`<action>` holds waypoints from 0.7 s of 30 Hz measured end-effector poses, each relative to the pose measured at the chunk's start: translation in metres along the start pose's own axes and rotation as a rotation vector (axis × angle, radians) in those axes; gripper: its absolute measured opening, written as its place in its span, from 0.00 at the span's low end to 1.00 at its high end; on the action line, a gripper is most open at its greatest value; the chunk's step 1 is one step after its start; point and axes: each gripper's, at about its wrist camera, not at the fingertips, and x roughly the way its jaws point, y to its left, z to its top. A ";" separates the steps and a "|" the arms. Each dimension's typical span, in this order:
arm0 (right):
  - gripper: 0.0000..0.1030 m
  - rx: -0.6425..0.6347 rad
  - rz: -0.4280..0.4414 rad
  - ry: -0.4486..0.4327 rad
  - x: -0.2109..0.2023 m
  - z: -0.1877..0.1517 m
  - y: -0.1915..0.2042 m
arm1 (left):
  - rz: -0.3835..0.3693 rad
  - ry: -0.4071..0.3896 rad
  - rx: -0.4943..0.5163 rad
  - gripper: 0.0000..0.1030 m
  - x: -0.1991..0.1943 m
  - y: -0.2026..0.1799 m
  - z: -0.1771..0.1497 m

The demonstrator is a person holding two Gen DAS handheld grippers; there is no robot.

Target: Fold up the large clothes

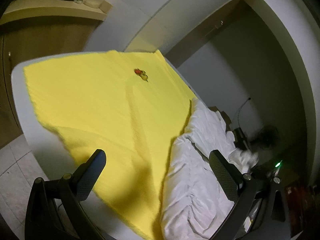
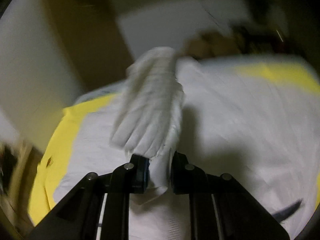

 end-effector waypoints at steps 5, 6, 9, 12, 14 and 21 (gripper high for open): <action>0.66 0.208 -0.019 0.070 0.020 -0.012 -0.086 | -0.009 0.044 0.089 1.00 0.012 -0.036 -0.009; 0.66 0.206 0.001 0.069 0.016 -0.011 -0.091 | -0.011 0.053 0.116 1.00 0.014 -0.047 -0.010; 0.67 0.194 -0.004 0.000 -0.023 -0.018 -0.105 | -0.064 0.109 0.246 1.00 0.022 -0.096 -0.013; 0.72 0.254 0.070 -0.085 -0.075 -0.034 -0.138 | -0.136 0.202 0.424 1.00 0.041 -0.166 -0.022; 0.74 0.292 0.095 -0.115 -0.099 -0.044 -0.163 | -0.184 0.286 0.531 1.00 0.062 -0.215 -0.035; 0.74 0.345 -0.040 -0.241 -0.166 -0.077 -0.275 | -0.378 0.637 0.567 1.00 0.201 -0.376 -0.138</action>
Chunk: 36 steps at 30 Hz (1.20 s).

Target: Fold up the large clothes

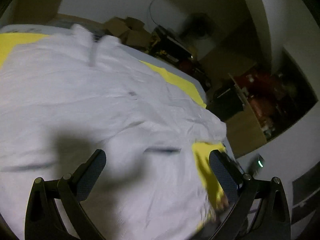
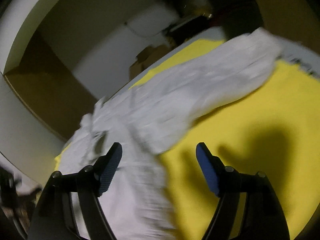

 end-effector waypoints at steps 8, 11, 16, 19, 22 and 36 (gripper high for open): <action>0.74 0.327 -0.029 -0.034 -0.012 0.050 -0.124 | 0.232 0.031 0.103 1.00 0.185 -0.047 0.053; 0.74 0.461 -0.033 -0.088 -0.012 0.072 -0.163 | 0.256 0.017 0.134 1.00 0.217 -0.053 0.069; 0.76 0.572 0.048 -0.068 0.018 0.105 -0.200 | 0.283 0.080 0.123 1.00 0.247 -0.044 0.078; 0.76 0.614 0.043 0.000 0.041 0.110 -0.204 | 0.326 0.093 0.166 1.00 0.263 -0.034 0.071; 0.76 0.626 0.184 0.079 0.064 0.100 -0.184 | 0.418 0.082 0.298 1.00 0.273 -0.046 0.059; 0.31 0.580 0.056 0.058 0.124 0.103 -0.144 | 0.367 0.048 0.267 1.00 0.267 -0.040 0.063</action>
